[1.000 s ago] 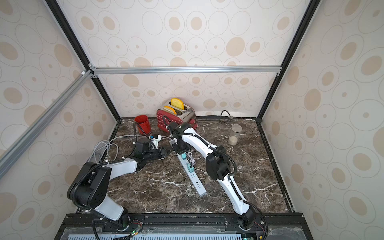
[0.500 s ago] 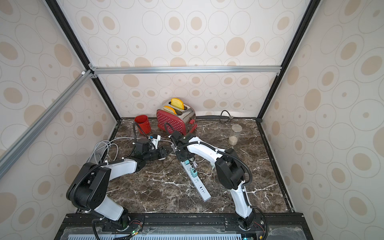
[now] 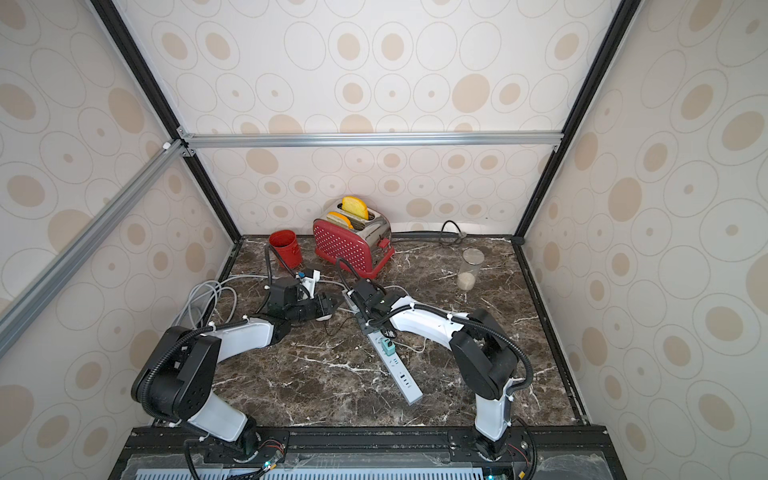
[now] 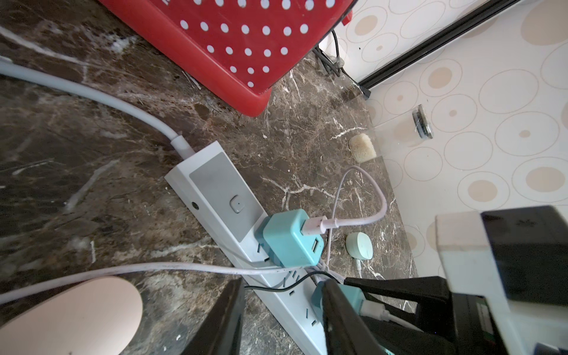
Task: Charge the bluetooth headset
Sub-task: Insert the plug into the socket.
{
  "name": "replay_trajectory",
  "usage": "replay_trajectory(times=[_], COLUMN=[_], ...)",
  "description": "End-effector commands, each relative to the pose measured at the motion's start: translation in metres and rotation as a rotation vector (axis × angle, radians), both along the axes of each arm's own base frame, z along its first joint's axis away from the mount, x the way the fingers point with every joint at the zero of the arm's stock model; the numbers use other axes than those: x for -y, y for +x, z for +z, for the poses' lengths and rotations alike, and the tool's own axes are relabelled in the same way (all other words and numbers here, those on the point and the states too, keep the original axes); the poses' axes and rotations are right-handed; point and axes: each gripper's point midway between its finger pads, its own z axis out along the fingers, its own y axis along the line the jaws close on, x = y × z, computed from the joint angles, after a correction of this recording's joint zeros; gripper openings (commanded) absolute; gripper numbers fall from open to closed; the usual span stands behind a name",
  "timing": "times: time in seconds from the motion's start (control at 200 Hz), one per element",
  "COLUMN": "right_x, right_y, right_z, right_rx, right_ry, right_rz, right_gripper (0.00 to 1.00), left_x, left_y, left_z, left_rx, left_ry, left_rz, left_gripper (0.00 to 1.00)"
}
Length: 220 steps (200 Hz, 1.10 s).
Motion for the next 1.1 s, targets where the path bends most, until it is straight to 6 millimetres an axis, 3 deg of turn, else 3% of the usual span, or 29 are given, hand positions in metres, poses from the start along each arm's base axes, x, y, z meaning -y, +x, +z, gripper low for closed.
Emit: replay_trajectory(times=[0.0,0.356,0.491,0.731,0.851,0.976,1.097], right_x=[0.020,0.021,0.019,0.035,0.045,0.038,0.026], right_y=[-0.018,-0.022,-0.035,-0.051,-0.056,-0.052,-0.037], right_z=[-0.036,-0.071,-0.092,-0.112,-0.124,-0.123,-0.095], right_rx=[-0.113,-0.138,-0.138,-0.128,-0.143,-0.136,-0.124], right_ry=[-0.068,-0.131,-0.130,-0.037,-0.086,-0.086,-0.026], right_rz=[0.024,0.075,0.087,0.029,0.044,0.083,0.082], right_gripper=[0.00,0.00,0.00,0.00,0.00,0.00,0.04], left_x=[-0.005,-0.009,-0.011,-0.015,-0.018,-0.022,-0.030], left_y=[0.003,0.005,0.007,0.007,0.005,0.005,0.008], left_z=[0.012,0.011,0.012,0.015,0.010,0.010,0.019], left_rx=[0.053,0.061,0.065,0.060,0.049,0.048,0.073], left_ry=[0.016,0.056,0.069,0.060,0.073,0.094,0.154], left_rz=[0.012,0.020,0.031,0.059,0.078,0.089,0.114], left_gripper=[0.43,0.43,0.43,0.43,0.43,0.43,0.46])
